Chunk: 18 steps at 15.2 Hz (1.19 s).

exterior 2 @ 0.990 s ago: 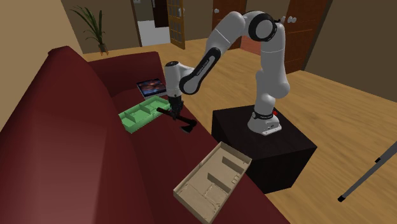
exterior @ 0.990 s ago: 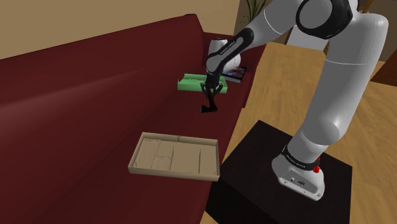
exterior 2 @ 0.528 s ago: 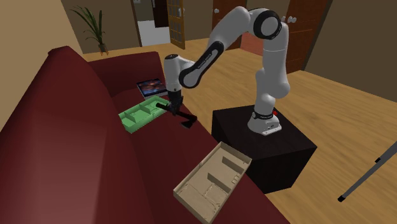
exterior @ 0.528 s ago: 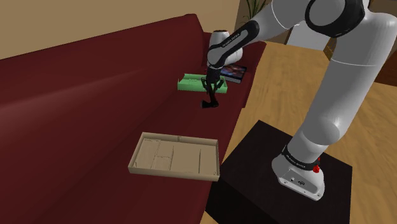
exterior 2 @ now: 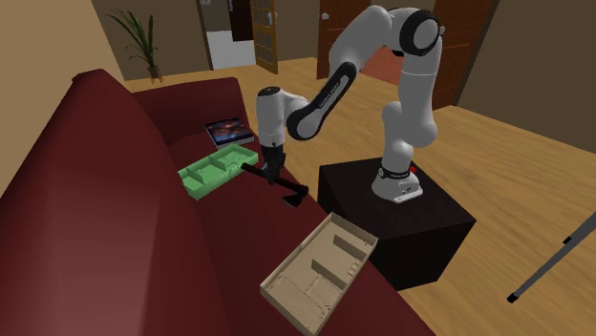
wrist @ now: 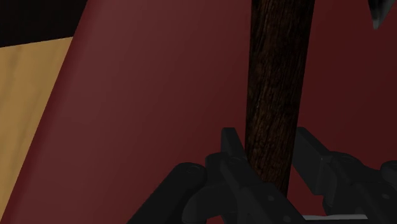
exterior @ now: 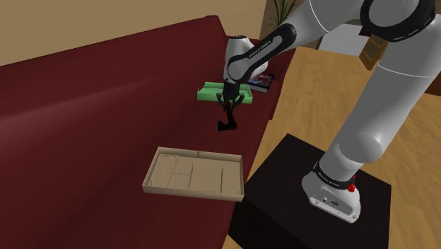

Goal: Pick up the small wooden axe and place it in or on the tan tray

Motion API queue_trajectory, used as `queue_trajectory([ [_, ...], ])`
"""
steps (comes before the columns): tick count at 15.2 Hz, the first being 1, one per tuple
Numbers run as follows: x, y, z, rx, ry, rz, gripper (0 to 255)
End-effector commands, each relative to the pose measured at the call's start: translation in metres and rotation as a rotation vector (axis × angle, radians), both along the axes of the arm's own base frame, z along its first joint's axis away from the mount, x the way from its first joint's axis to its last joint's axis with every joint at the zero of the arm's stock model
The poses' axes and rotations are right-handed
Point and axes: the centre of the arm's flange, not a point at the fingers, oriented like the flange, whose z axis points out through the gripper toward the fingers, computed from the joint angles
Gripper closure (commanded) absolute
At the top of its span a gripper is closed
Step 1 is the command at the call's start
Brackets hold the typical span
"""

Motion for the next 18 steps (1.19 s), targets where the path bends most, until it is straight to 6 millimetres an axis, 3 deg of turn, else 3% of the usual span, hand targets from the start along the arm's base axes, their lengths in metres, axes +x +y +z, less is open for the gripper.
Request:
queue_trajectory([
  [1, -0.009, 0.025, -0.002, 0.0, 0.0, -0.002, 255],
  [18, -0.08, 0.238, -0.001, 0.0, 0.0, -0.002, 255],
])
